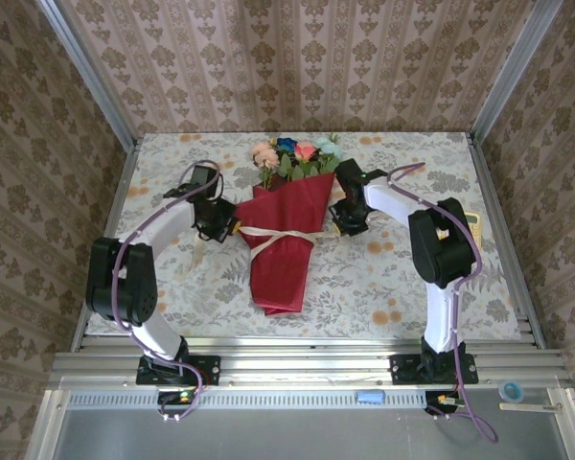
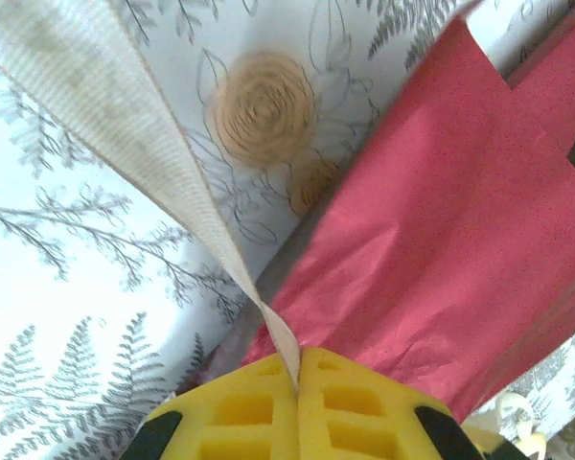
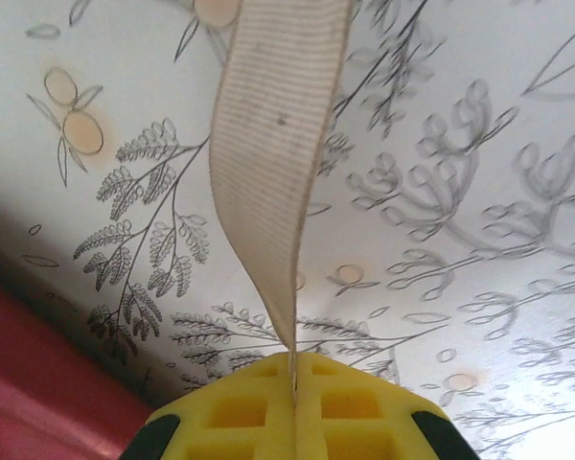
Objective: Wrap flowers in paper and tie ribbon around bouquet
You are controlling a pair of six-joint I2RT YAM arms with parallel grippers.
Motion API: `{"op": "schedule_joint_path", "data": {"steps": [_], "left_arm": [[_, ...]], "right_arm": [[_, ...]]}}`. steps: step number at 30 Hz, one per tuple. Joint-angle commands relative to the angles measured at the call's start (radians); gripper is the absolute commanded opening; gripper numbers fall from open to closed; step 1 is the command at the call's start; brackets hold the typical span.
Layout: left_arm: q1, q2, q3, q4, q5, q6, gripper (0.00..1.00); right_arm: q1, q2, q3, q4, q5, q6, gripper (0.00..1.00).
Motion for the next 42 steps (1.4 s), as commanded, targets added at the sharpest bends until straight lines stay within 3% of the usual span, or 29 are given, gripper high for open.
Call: {"op": "schedule_joint_path", "data": {"steps": [1,21,32,37,42], "left_arm": [[0.036,-0.042,-0.012,-0.040,-0.021,0.056,0.00],[0.216,-0.046,-0.072,-0.038,0.002,0.109,0.00],[0.181,0.086,-0.048,-0.041,0.024,0.165,0.00],[0.150,0.097,-0.054,-0.057,0.008,0.140,0.34],[0.109,0.013,-0.086,-0.071,-0.015,0.043,0.49]], "right_arm": [[-0.043,-0.075,-0.057,-0.001,0.066,-0.077,0.00],[-0.256,-0.133,-0.114,-0.018,0.092,-0.236,0.00],[-0.243,-0.117,-0.117,-0.003,0.063,-0.231,0.00],[-0.242,-0.118,-0.116,-0.002,0.060,-0.226,0.00],[-0.242,-0.120,-0.116,-0.003,0.055,-0.229,0.00]]}}
